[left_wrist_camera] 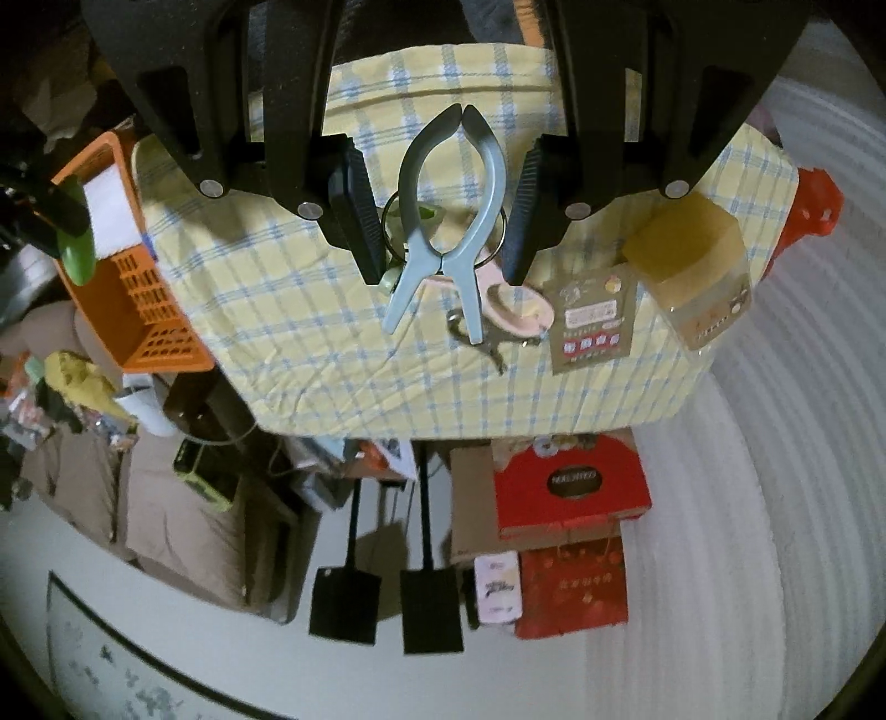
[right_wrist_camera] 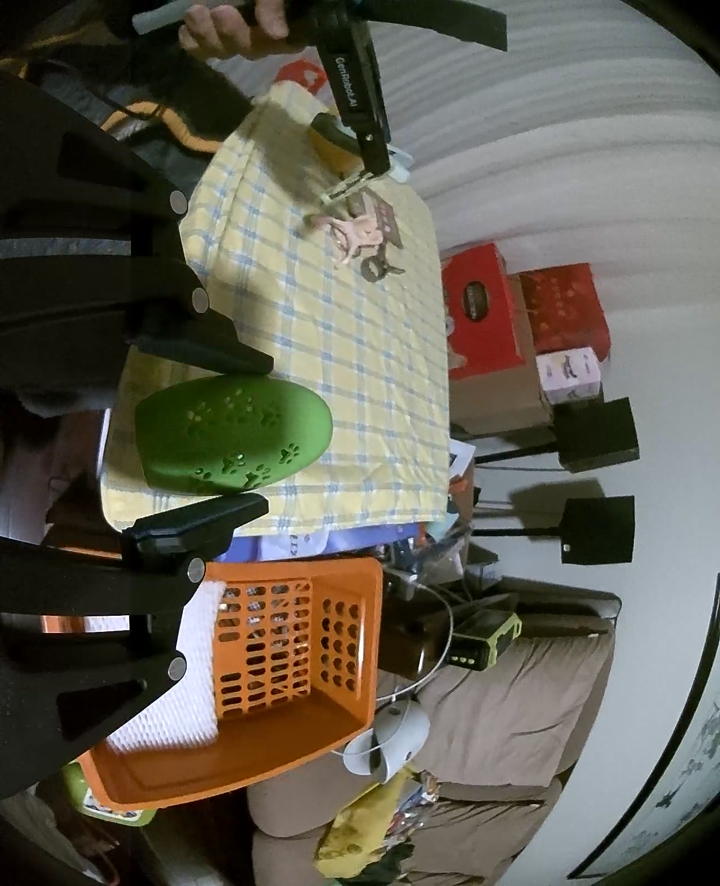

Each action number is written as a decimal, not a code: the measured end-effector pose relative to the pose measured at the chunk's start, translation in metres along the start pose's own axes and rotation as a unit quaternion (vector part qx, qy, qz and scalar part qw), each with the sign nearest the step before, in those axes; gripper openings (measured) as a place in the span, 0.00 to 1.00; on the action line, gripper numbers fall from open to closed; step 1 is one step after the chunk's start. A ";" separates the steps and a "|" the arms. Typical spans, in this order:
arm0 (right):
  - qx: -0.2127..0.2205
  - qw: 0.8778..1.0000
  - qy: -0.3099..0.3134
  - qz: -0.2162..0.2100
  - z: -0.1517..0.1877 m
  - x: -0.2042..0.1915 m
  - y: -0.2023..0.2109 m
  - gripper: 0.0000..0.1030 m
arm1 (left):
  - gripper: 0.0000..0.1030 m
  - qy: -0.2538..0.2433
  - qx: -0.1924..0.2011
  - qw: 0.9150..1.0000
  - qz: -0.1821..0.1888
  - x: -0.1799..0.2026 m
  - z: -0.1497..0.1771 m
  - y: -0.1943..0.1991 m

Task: Organize objects
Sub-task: 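Lift the blue-grey clip with the left tool while the right tool holds the green toy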

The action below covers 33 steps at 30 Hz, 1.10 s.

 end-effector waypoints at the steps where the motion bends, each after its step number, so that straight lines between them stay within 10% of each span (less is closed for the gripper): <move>1: 0.002 1.000 0.000 0.000 0.000 0.001 0.001 0.43 | 0.39 0.002 0.003 1.000 0.002 0.001 -0.001 0.002; 33: 0.007 1.000 -0.011 0.002 -0.001 0.016 0.010 0.43 | 0.40 0.040 0.099 0.994 0.004 -0.026 -0.019 0.088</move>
Point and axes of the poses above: each gripper's, at about its wrist camera, not at the fingertips, and y roughly against the way its jaws point, x to its right, z to its underside, the point moved 2 cm from there along -y, roughly the way its jaws point, and after that the axes turned 11 degrees about -x, right-handed, at the moved point
